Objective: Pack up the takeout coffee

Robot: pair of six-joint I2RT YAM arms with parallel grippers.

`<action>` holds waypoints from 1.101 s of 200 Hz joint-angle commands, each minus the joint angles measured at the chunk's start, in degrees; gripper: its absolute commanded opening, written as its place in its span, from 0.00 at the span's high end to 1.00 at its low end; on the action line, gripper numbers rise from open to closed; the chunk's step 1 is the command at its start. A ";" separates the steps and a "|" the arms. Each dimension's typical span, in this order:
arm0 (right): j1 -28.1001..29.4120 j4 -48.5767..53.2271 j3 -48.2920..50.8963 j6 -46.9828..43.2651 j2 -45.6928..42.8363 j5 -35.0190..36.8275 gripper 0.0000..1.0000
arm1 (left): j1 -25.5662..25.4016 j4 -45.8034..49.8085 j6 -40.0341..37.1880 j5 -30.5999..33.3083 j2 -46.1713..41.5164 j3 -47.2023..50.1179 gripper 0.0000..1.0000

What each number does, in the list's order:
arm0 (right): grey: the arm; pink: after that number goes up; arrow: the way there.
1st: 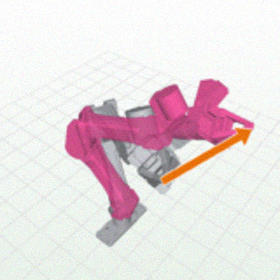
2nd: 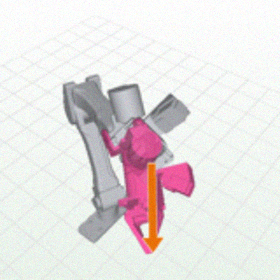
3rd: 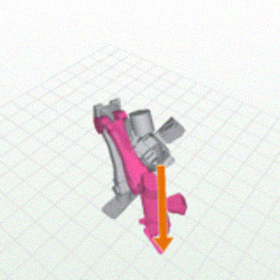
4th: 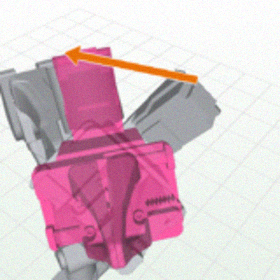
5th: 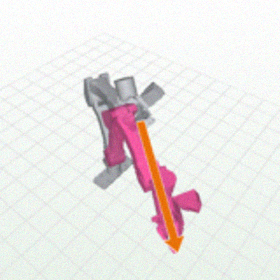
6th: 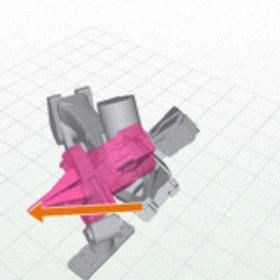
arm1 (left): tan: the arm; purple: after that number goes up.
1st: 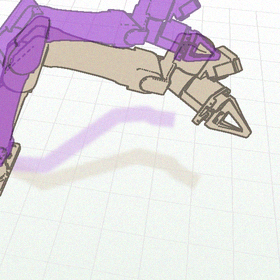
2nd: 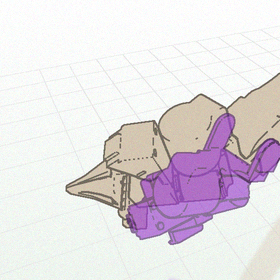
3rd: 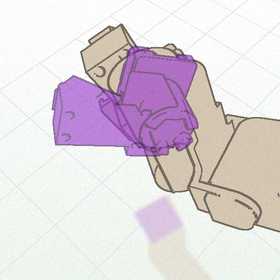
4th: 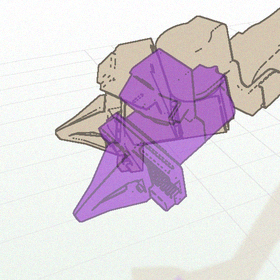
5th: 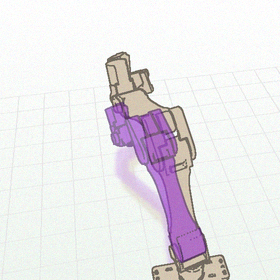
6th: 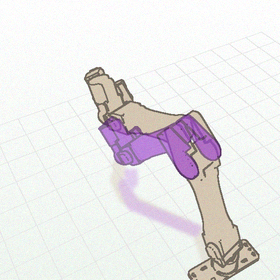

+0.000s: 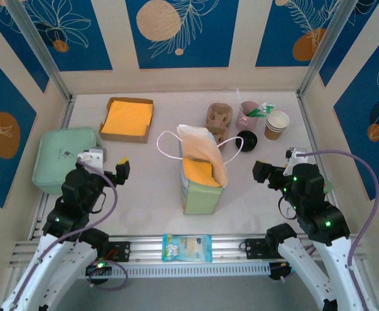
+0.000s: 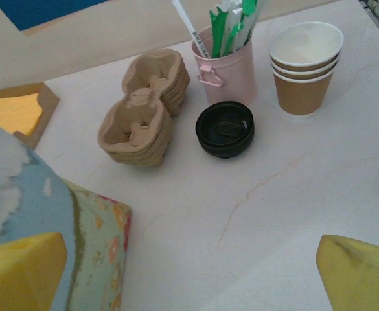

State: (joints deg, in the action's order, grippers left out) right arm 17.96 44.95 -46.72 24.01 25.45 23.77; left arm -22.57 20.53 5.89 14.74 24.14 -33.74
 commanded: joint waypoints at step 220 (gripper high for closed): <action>0.15 -23.90 26.33 -5.70 -2.86 17.66 0.01 | -2.76 -17.57 -2.31 27.82 1.49 21.08 0.00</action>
State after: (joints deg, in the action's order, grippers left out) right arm 17.87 24.40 -22.55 20.32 23.07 37.32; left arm -23.73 7.07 3.97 40.03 25.93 -13.19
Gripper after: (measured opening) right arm 0.992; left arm 0.999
